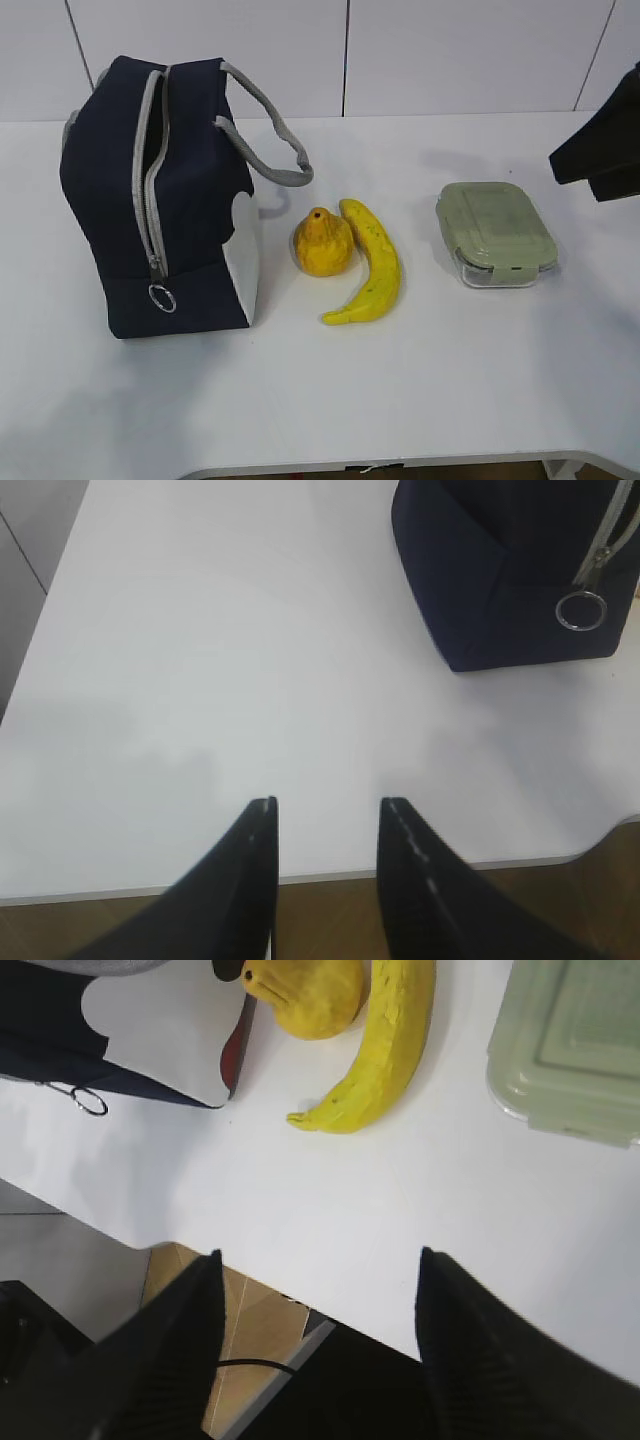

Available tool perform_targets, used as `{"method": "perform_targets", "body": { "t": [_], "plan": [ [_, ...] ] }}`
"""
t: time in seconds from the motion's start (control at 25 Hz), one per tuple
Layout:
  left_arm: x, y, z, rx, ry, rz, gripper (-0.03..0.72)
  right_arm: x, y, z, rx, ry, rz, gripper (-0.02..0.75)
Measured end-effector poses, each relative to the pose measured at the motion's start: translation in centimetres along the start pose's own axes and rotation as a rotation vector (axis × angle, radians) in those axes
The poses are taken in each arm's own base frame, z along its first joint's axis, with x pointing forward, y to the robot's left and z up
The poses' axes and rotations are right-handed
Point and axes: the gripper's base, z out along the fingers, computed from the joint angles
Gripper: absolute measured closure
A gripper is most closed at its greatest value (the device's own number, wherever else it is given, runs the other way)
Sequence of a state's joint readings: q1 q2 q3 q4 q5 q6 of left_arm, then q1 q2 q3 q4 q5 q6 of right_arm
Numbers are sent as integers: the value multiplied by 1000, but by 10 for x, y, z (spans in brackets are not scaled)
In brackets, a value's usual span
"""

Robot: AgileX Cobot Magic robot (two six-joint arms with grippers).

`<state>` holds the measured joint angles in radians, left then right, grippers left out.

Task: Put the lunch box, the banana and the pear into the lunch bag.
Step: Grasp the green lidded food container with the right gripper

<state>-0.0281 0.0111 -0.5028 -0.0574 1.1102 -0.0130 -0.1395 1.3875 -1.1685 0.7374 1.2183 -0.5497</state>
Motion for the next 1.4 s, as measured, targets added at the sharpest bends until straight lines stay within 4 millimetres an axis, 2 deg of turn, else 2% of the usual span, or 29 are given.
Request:
{"method": "perform_targets", "body": {
  "t": [0.28,0.56,1.16,1.4],
  "plan": [
    [0,0,0,0,0,0,449,-6,-36,-3,-23,-55,86,244],
    [0,0,0,2,0,1,449,-9,-65,24,-61,5,172,243],
    [0,0,0,1,0,1,449,-12,-70,30,-79,8,205,243],
    [0,0,0,1,0,1,449,-32,-95,45,-68,34,168,243]
  ]
}}
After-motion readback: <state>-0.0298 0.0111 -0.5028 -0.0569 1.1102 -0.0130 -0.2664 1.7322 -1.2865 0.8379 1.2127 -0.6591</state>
